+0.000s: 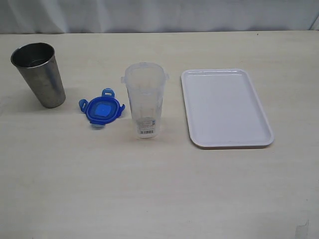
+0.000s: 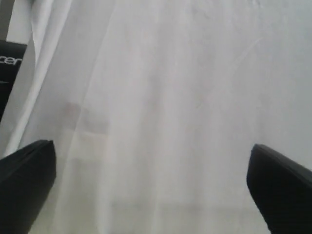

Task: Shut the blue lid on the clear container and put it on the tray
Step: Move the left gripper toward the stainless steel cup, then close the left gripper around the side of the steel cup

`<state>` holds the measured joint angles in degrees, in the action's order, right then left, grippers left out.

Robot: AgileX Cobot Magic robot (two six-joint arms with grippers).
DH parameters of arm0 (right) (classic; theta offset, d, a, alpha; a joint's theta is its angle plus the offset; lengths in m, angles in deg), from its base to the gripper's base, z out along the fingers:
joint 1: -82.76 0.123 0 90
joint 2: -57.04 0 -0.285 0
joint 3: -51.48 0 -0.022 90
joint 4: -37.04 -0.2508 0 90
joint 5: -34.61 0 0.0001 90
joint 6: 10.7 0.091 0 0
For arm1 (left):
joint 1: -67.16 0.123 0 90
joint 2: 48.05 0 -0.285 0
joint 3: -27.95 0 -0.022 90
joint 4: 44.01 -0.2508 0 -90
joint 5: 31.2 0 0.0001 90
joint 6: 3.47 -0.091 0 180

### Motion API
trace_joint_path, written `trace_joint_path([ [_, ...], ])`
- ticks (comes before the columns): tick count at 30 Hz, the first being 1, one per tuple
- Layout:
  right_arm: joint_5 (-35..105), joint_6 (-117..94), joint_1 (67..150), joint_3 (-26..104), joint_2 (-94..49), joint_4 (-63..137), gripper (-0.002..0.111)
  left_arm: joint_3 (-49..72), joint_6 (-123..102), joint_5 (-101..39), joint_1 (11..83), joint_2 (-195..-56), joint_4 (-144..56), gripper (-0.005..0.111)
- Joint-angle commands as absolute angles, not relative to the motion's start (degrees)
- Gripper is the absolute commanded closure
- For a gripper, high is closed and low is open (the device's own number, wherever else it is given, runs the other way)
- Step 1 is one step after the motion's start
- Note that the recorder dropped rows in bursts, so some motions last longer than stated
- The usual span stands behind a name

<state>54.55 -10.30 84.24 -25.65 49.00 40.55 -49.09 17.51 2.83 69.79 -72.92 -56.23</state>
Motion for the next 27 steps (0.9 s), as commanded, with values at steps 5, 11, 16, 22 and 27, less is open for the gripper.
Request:
trace_joint_path([
  [5,54.5,-10.2,84.0,-25.7,49.3,40.5,0.103,-49.3,13.4,18.5,69.8,-99.8,-57.3,0.002],
  [11,54.5,-10.2,84.0,-25.7,49.3,40.5,0.103,-49.3,9.5,29.3,69.8,-115.3,-57.2,0.002],
  [16,54.5,-10.2,84.0,-25.7,49.3,40.5,0.103,-49.3,6.9,36.2,69.8,-126.2,-57.1,0.002],
  [22,54.5,-10.2,84.0,-25.7,49.3,40.5,0.103,-47.4,5.5,38.8,69.8,-137.1,-57.4,0.002],
  [27,54.5,-10.2,84.0,-25.7,49.3,40.5,0.103,-44.0,5.3,38.8,69.8,-145.0,-58.9,0.002],
])
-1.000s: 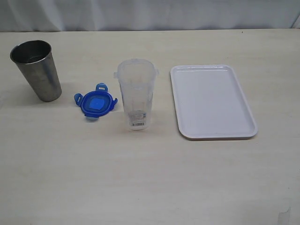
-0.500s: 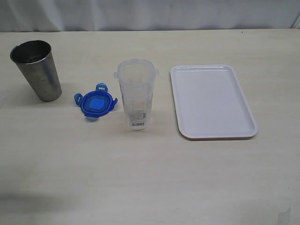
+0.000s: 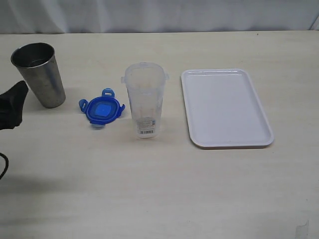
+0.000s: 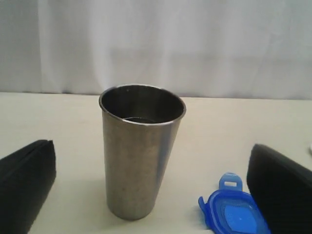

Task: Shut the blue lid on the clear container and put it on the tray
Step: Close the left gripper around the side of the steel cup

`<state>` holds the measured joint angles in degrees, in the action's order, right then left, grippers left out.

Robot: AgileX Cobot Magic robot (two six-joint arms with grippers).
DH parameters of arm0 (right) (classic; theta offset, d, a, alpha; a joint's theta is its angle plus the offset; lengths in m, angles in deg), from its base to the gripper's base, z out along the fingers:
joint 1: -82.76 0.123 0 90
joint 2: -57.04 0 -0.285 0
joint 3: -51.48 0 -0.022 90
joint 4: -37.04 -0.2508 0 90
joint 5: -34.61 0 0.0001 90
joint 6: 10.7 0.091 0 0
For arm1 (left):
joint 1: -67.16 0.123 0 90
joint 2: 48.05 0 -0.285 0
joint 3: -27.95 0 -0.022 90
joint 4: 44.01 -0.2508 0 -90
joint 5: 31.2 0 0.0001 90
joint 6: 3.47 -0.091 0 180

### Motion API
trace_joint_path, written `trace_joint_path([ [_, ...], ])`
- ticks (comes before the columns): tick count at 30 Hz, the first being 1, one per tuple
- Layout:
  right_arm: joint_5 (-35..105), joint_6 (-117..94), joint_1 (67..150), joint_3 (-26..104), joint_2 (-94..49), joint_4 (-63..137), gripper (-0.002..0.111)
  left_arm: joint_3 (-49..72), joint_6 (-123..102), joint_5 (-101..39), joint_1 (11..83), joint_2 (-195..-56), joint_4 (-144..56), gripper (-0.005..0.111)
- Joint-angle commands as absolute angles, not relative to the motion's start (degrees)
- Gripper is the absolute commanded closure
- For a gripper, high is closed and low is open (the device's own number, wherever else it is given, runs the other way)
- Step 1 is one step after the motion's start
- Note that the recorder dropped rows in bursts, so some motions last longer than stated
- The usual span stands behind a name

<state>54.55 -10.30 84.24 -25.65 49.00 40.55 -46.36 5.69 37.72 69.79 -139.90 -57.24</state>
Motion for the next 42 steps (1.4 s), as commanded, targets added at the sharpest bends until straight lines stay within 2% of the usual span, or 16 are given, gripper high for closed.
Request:
trace_joint_path([
  [1,54.5,-10.2,84.0,-25.7,49.3,40.5,0.103,-43.4,5.3,38.8,69.8,-146.5,-59.8,0.002],
  [21,54.5,-10.2,84.0,-25.7,49.3,40.5,0.103,-28.4,4.0,38.8,69.8,-166.9,-62.9,0.002],
  [42,54.5,-10.2,84.0,-25.7,49.3,40.5,0.103,-15.5,5.6,38.8,69.8,-174.3,-62.9,0.002],
])
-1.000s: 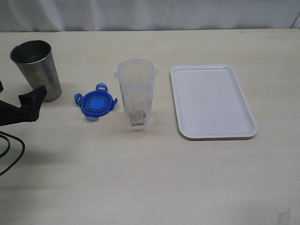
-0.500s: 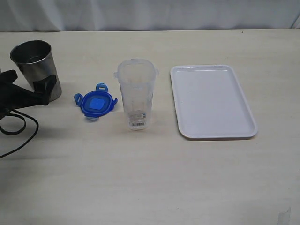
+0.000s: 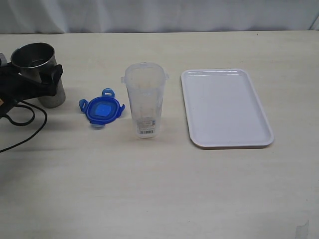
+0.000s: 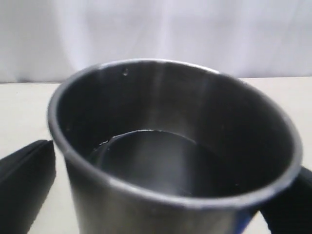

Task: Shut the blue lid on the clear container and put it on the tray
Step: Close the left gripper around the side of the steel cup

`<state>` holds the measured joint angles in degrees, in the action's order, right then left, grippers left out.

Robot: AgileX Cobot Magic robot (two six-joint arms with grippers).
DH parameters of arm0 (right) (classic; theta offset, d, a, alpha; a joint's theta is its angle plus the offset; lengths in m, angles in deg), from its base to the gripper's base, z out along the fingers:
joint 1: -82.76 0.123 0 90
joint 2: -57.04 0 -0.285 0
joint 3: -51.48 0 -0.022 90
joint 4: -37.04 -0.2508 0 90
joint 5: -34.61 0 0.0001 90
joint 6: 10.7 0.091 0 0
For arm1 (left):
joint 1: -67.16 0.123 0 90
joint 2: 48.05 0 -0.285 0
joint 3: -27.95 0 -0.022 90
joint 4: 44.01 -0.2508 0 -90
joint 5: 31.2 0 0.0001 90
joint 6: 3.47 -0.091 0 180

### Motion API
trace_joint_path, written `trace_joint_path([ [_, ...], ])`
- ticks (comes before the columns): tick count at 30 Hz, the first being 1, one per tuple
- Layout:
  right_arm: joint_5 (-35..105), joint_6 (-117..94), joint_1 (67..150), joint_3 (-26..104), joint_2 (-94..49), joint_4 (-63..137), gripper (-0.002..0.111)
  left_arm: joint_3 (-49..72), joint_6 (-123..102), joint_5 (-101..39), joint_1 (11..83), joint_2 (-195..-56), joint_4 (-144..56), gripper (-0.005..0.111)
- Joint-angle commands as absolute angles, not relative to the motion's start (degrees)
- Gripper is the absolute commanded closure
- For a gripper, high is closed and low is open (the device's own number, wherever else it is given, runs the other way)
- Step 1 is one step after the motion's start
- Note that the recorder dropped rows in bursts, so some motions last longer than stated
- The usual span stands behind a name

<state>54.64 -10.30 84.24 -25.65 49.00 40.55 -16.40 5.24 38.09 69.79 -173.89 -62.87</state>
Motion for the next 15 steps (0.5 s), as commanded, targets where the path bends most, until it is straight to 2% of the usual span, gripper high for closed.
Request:
trace_joint_path([
  [1,54.5,-10.2,84.0,-25.7,49.3,40.5,0.103,-15.5,5.6,38.8,69.8,-174.3,-63.0,0.002],
  [15,54.5,-10.2,84.0,-25.7,49.3,40.5,0.103,-15.2,5.6,38.8,69.8,-174.3,-63.0,0.002],
])
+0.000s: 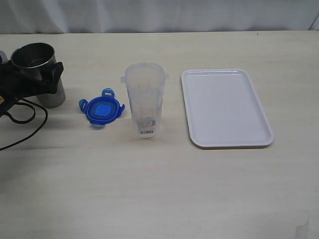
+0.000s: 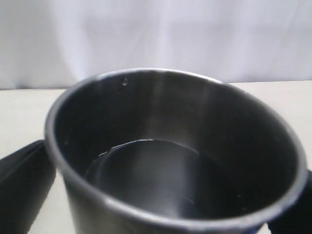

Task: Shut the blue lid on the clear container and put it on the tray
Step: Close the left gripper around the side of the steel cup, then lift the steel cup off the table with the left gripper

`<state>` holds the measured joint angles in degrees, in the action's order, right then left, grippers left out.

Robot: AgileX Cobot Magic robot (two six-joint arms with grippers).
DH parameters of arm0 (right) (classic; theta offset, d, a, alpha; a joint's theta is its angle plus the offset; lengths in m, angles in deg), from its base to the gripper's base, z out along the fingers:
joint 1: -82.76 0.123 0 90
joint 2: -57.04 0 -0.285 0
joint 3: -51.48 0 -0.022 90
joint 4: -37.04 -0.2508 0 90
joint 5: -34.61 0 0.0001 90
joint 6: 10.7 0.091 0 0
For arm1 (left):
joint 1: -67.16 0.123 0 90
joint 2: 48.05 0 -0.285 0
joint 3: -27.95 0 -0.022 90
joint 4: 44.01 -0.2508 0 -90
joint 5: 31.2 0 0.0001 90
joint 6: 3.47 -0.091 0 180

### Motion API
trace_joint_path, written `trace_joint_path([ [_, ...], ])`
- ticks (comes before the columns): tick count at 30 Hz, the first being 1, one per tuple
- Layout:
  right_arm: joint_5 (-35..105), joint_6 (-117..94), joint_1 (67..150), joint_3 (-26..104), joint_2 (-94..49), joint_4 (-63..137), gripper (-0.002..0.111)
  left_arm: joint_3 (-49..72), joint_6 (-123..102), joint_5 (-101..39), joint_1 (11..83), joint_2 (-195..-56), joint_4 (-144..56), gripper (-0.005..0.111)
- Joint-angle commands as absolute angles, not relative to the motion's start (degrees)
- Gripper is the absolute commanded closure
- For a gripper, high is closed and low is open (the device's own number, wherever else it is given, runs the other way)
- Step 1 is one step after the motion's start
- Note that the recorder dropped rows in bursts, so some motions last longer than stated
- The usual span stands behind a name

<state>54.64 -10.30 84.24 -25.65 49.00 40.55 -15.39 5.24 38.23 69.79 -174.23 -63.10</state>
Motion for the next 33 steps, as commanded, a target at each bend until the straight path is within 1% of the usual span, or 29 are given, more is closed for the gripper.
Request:
trace_joint_path([
  [1,54.5,-10.2,84.0,-25.7,49.3,40.5,0.103,-15.2,5.6,38.8,69.8,-174.3,-63.0,0.002],
  [15,54.5,-10.2,84.0,-25.7,49.3,40.5,0.103,-15.2,5.3,38.8,69.8,-174.3,-63.0,0.002],
  [20,54.5,-10.2,84.0,-25.7,49.3,40.5,0.103,-14.0,5.5,38.8,69.8,-178.7,-62.9,0.002],
  [33,54.5,-10.2,84.0,-25.7,49.3,40.5,0.103,-12.5,5.6,38.8,69.8,-179.1,-64.6,0.002],
])
